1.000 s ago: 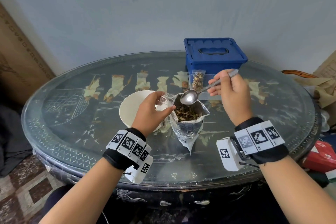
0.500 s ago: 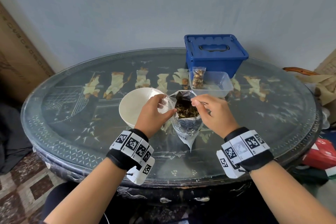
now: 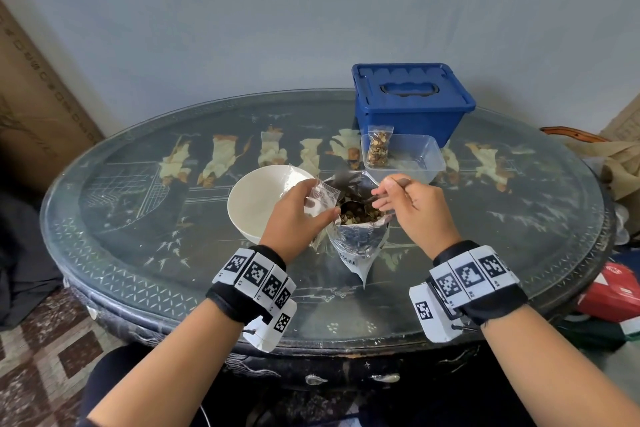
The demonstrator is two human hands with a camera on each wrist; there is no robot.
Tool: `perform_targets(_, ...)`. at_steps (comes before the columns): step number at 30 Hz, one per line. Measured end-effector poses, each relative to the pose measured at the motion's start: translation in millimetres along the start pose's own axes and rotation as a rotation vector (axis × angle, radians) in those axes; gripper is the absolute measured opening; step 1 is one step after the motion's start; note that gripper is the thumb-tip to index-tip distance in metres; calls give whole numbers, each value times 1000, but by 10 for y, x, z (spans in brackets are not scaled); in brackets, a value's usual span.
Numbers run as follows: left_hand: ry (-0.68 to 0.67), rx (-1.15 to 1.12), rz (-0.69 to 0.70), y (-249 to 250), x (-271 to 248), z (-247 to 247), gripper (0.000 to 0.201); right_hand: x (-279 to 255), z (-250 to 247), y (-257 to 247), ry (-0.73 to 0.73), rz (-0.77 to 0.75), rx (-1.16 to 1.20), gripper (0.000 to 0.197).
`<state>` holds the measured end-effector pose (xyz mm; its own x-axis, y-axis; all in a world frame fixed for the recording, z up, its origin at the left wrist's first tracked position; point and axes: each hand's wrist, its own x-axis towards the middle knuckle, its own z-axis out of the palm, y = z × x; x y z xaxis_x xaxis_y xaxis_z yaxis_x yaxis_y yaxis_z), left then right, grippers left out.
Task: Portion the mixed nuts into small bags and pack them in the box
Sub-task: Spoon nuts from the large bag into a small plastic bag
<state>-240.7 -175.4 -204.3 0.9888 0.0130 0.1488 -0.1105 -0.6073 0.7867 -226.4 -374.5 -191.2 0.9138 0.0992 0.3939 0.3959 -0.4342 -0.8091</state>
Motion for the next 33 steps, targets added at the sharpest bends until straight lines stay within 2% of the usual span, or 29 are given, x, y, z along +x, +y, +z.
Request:
perform_targets(3,3,-4,1,-3,-3,5,60,17,-26,-64,14,60,62,29)
perform_targets(13,5,-7,7,12,-17,7,58,114,31,-104,11,186,-37,33)
perform_targets(17,-7,-9,2,29,-23,10,59,163,31,-115,43,249,14,36)
perform_targets(33,-20,8,18,45,-31,16,60,222,-64,-74,154,356,79,37)
